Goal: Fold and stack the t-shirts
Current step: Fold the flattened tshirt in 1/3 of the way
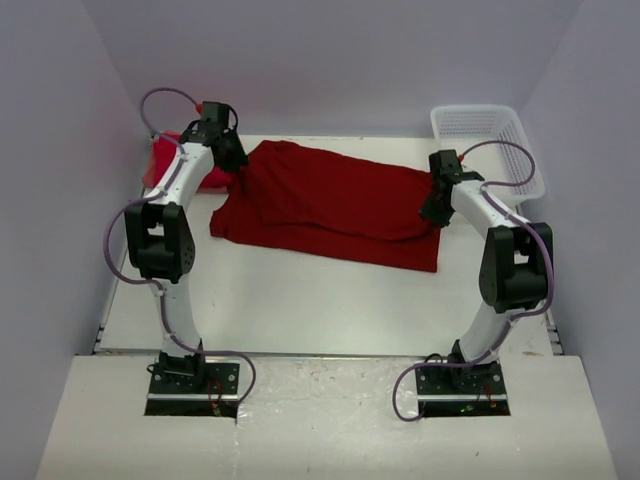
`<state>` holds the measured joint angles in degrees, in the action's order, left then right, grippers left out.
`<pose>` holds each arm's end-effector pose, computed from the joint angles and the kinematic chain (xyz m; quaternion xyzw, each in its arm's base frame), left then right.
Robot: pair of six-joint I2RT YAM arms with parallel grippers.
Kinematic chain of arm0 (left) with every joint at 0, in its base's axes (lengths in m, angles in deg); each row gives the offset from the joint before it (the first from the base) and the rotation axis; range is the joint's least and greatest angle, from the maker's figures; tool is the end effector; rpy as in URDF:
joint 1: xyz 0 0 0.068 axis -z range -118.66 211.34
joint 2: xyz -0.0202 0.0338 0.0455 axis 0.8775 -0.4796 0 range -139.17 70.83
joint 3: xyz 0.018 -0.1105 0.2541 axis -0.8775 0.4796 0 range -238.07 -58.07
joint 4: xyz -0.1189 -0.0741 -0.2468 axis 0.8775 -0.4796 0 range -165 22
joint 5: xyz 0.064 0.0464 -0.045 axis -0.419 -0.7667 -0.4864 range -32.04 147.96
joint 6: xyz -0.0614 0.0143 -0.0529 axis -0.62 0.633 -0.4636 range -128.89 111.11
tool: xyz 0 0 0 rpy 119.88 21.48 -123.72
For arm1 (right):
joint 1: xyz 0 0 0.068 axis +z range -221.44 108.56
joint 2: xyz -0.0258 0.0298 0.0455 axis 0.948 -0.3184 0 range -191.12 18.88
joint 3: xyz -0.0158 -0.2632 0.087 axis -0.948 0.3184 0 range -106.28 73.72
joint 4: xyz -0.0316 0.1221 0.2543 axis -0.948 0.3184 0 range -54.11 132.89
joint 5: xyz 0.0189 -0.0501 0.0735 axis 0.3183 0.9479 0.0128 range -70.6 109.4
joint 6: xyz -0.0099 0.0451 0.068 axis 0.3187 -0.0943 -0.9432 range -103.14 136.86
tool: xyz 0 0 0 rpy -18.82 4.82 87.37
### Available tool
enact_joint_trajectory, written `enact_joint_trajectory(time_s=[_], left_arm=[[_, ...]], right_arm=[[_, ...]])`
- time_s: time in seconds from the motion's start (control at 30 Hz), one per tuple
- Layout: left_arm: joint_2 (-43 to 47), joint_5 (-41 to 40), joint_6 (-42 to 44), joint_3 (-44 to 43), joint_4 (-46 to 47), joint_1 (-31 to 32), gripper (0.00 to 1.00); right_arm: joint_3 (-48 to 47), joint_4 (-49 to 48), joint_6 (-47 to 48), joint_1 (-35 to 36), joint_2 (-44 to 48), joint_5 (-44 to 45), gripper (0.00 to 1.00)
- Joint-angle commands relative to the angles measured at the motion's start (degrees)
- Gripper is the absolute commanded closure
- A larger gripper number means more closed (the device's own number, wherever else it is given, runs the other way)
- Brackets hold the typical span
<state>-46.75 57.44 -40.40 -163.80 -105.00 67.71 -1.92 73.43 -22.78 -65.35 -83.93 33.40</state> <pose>0.5126 -0.0565 0.2458 -0.2053 0.9134 -0.1101 0.3339 0.4070 0.0260 0.1768 0.3051 0.9195 -0.0252 0.2464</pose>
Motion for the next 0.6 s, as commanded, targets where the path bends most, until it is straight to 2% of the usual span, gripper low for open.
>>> enact_joint_trajectory(time_s=[0.0,0.07,0.1,0.17,0.23,0.27,0.3,0.33,0.37,0.4,0.43,0.47,0.5,0.57], left_arm=[[-1.77,-2.11,2.93,-6.49,3.07,-0.57,0.6],[-1.87,-4.05,4.87,-10.1,3.24,-0.31,0.45],[-0.04,-5.19,5.48,-10.45,4.81,-0.13,0.4],[3.39,-8.34,8.3,-10.29,6.14,1.44,0.31],[10.59,-16.57,9.53,-8.62,6.84,3.55,0.26],[13.66,-18.54,9.8,-3.22,7.98,5.65,0.22],[20.31,-19.95,9.71,1.01,10.77,6.37,0.18],[23.24,-20.66,5.88,4.88,11.06,6.55,0.2],[26.14,-19.01,4.02,13.1,11.24,6.46,0.24],[30.61,-15.87,2.95,16.84,11.41,6.37,0.57],[32.13,-14.53,1.72,22.1,10.55,6.37,0.97],[33.63,-13.3,1.19,24.76,9.58,6.37,1.0],[36.08,-9.72,1.18,27.74,10.35,6.29,1.0],[36.63,-5.48,2.41,33.47,11.32,6.28,1.0]], right_arm=[[-4.41,-0.72,2.63,0.07,-0.73,2.95,0.55],[-6.97,-0.62,4.73,0.07,-0.47,6.73,0.41],[-10.11,-0.54,6.31,0.33,-0.21,7.7,0.29],[-14.87,1.73,9.21,0.5,0.32,13.04,0.25],[-18.31,4.02,11.07,0.94,2.69,12.81,0.23],[-18.67,5.77,8.9,0.94,3.65,12.11,0.23],[-16.67,6.83,8.18,1.21,5.06,6.62,0.24],[-14.56,6.24,7.91,1.56,8.46,1.96,0.28],[-11.93,5.01,7.47,1.99,10.59,-2.62,0.32],[-5.2,1.08,7.99,4.09,12.87,-7.79,0.4],[-2.18,-0.52,8.78,5.85,17.16,-7.93,0.58],[0.38,-1.93,9.22,7.69,18.94,-6.46,1.0],[5.19,-5.77,10.27,10.93,20.44,-5.48,1.0],[7.08,-7.22,10.9,12.19,20.98,-7.31,1.0]])
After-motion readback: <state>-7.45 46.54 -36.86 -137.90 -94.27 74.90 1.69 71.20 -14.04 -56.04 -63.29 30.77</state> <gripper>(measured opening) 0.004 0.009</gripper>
